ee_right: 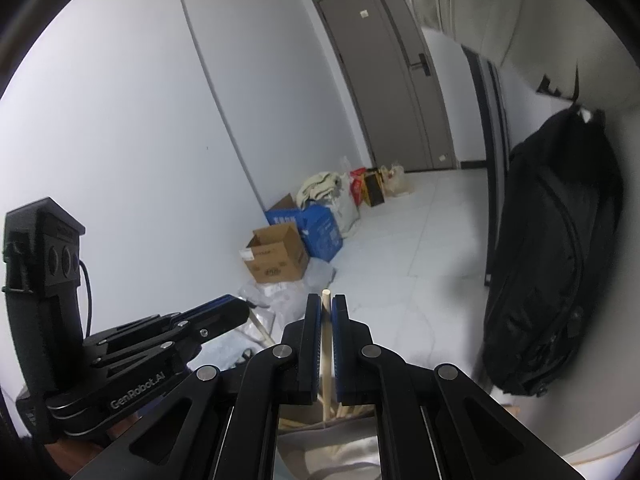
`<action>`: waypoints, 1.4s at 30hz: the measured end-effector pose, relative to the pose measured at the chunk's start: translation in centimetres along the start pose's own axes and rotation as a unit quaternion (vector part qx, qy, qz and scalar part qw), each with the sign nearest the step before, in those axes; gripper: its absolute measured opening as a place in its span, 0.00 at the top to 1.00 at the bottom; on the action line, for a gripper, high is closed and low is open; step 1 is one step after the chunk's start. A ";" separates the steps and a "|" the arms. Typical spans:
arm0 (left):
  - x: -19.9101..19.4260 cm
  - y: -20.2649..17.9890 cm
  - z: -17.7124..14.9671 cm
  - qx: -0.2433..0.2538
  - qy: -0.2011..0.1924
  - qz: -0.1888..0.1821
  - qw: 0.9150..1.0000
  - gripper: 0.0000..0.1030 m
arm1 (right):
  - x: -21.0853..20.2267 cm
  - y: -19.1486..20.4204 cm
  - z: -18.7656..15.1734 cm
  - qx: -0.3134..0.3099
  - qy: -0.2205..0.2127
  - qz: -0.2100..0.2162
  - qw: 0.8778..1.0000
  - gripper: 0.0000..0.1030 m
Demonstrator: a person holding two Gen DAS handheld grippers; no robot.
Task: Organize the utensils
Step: 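Raise both held chopsticks over the white utensil holder and drop them inside, then open both grippers and pull back from the white utensil holder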
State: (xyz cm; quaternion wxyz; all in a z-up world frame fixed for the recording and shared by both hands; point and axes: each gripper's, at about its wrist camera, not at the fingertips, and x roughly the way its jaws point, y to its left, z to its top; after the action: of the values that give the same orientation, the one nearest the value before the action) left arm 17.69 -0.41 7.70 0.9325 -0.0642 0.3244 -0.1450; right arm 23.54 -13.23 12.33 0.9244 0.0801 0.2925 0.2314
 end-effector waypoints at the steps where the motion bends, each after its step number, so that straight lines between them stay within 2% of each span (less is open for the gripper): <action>1: 0.4 -0.1 -0.2 0.003 0.013 -0.012 1.000 0.98 | 0.2 -0.1 -0.2 0.001 0.004 0.000 1.000 0.96; 7: 1.4 0.4 -0.8 -0.010 0.051 -0.038 0.998 0.97 | 1.6 -1.4 -1.9 0.041 0.040 0.022 0.998 0.93; 9: 1.6 0.6 -0.7 -0.016 0.063 -0.045 0.997 0.90 | 1.7 -2.0 -2.2 0.055 0.048 0.031 0.997 0.93; 11: 1.3 0.7 -0.7 -0.018 0.061 -0.043 0.997 0.71 | 1.7 -2.6 -2.6 0.068 0.052 0.038 0.996 0.93; 13: 0.7 0.7 -0.7 -0.017 0.049 -0.036 0.998 0.64 | 1.5 -3.1 -2.6 0.076 0.051 0.039 0.995 0.89; 16: 0.0 1.0 -0.8 -0.022 0.041 -0.027 0.999 0.64 | 0.9 -3.8 -2.8 0.090 0.045 0.033 0.994 0.86; 20: -0.4 1.3 -1.1 -0.034 0.041 -0.013 0.998 0.63 | -0.3 -4.6 -2.9 0.107 0.037 0.023 0.993 0.76; 22: -0.8 1.4 -1.3 -0.039 0.040 -0.001 0.998 0.59 | -0.8 -4.6 -3.1 0.108 0.034 0.021 0.993 0.70; 24: -1.3 1.3 -1.6 -0.044 0.036 0.008 0.998 0.54 | -1.9 -4.6 -3.4 0.107 0.030 0.019 0.994 0.59; 27: -1.9 1.0 -2.2 -0.042 0.038 0.015 0.998 0.51 | -2.9 -4.2 -3.6 0.105 0.025 0.019 0.994 0.52; 37: -4.7 -0.6 -3.7 -0.023 0.024 0.040 0.999 0.49 | -6.1 -1.9 -4.7 0.085 0.017 0.015 0.996 0.44; 40: -5.7 -1.0 -4.4 -0.023 0.016 0.045 0.999 0.40 | -7.2 -1.2 -5.3 0.075 0.017 0.015 0.997 0.42; 42: -6.4 -1.2 -5.0 -0.020 0.008 0.051 0.998 0.40 | -7.8 -0.8 -5.8 0.071 0.015 0.013 0.997 0.38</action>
State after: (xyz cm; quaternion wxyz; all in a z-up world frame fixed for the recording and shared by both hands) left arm 9.50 0.36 7.78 0.9345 -0.0654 0.3377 -0.0913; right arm 14.86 -17.56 11.36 0.9088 0.1456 0.3209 0.2233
